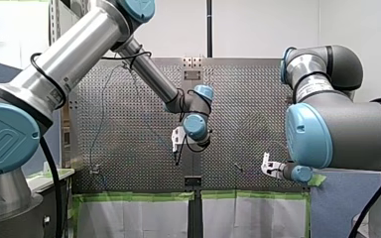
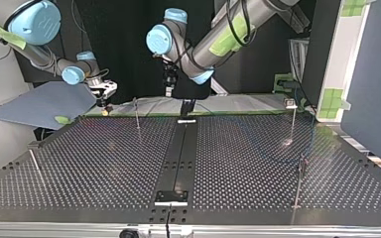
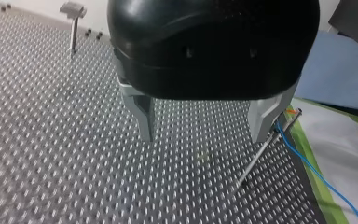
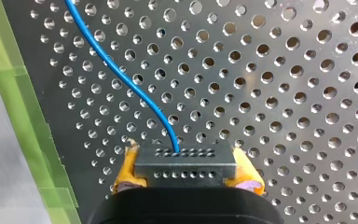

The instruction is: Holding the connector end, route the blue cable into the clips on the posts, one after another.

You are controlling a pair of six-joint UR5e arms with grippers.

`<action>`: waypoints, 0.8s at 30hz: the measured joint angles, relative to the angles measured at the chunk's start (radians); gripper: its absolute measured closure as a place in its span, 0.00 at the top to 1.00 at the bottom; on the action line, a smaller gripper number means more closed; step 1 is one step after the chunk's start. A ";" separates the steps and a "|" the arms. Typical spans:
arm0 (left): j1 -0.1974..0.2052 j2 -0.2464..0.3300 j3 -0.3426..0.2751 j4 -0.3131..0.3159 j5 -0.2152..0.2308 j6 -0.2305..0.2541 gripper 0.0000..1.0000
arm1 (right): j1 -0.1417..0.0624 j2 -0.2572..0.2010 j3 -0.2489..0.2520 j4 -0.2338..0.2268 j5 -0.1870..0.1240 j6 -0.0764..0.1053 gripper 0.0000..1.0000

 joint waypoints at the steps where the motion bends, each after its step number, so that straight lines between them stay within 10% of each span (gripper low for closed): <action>1: 0.001 0.009 -0.009 -0.009 -0.009 -0.009 0.98 | 0.000 0.000 0.000 0.000 0.000 0.000 0.00; 24: -0.008 0.237 -0.237 0.137 -0.163 -0.113 0.98 | 0.005 0.001 0.000 0.004 0.000 0.000 0.00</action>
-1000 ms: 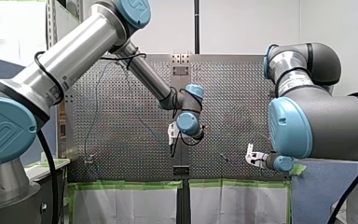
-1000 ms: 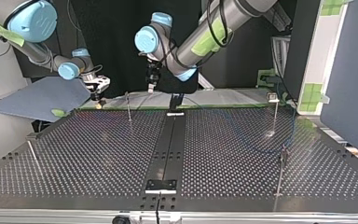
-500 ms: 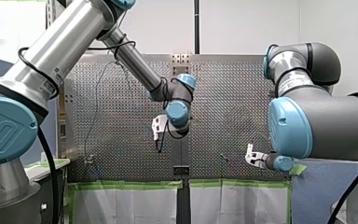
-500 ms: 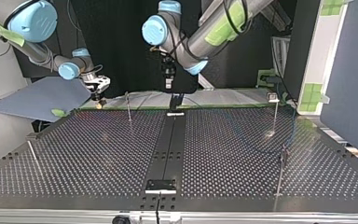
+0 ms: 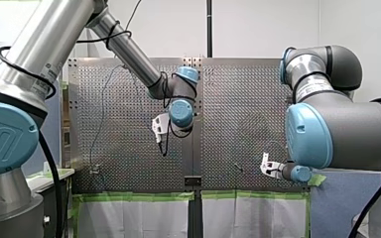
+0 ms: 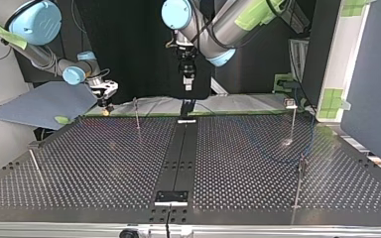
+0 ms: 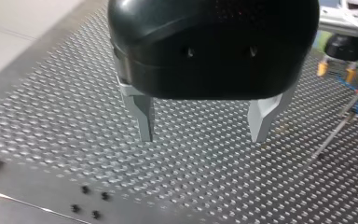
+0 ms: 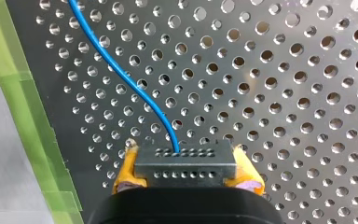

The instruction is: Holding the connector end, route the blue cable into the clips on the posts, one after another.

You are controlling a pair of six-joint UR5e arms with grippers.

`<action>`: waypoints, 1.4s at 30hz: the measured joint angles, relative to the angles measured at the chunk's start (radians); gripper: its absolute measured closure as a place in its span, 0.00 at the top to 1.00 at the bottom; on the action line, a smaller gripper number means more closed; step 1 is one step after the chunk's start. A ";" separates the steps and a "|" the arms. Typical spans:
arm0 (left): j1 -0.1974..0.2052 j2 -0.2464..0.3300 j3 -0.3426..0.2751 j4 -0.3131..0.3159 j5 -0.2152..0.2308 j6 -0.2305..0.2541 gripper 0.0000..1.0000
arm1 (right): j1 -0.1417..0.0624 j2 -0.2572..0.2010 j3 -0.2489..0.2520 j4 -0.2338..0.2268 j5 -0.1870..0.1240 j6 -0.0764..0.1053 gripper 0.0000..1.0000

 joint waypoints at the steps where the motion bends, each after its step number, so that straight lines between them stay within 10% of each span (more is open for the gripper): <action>1: -0.001 0.010 -0.010 0.010 0.000 0.000 0.98 | 0.000 0.000 0.000 0.000 0.000 0.000 0.00; 18: -0.003 0.170 -0.170 0.148 0.003 0.088 0.98 | -0.002 0.000 0.000 0.002 0.003 -0.005 0.00; 34: -0.001 0.247 -0.328 0.233 0.037 0.110 0.98 | -0.029 -0.063 0.007 0.112 0.000 -0.135 0.00; 42: -0.001 0.248 -0.408 0.250 0.037 0.107 0.98 | -0.033 -0.140 0.056 0.141 0.002 -0.156 0.00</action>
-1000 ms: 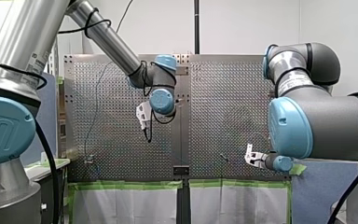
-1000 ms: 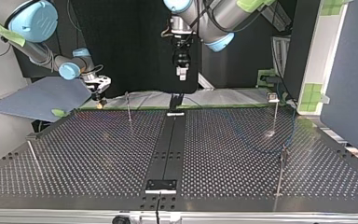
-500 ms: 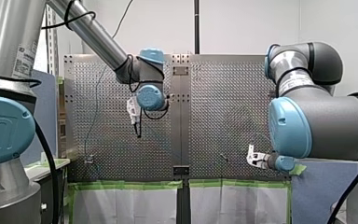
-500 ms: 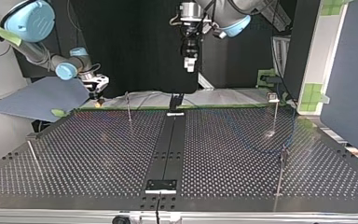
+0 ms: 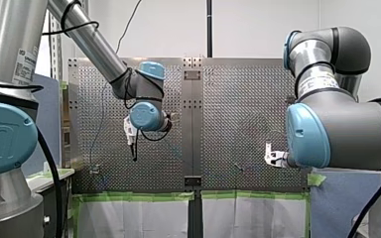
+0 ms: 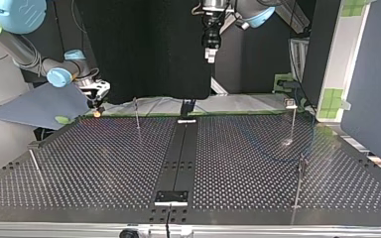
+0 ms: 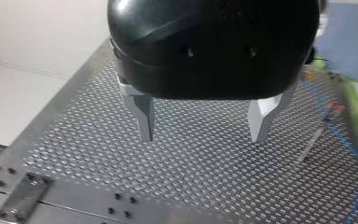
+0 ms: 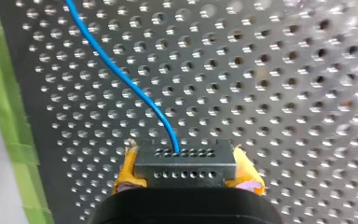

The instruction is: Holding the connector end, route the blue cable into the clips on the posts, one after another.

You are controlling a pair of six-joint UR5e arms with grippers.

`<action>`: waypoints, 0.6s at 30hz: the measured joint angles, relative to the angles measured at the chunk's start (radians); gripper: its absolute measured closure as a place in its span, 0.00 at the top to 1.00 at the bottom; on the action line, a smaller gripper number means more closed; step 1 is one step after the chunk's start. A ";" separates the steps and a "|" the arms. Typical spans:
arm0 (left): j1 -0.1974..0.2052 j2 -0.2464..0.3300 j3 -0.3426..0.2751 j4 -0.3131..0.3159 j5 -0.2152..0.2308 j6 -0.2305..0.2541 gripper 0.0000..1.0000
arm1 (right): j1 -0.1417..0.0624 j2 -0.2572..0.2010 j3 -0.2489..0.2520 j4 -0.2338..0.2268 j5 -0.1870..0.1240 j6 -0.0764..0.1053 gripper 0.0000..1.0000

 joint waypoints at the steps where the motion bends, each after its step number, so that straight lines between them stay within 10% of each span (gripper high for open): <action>1: 0.000 0.000 -0.007 0.000 0.000 0.001 0.98 | 0.000 -0.011 0.004 0.000 0.000 -0.001 0.00; 18: 0.004 -0.001 -0.025 0.002 0.004 0.021 0.98 | 0.000 -0.094 0.009 -0.015 -0.003 -0.002 0.00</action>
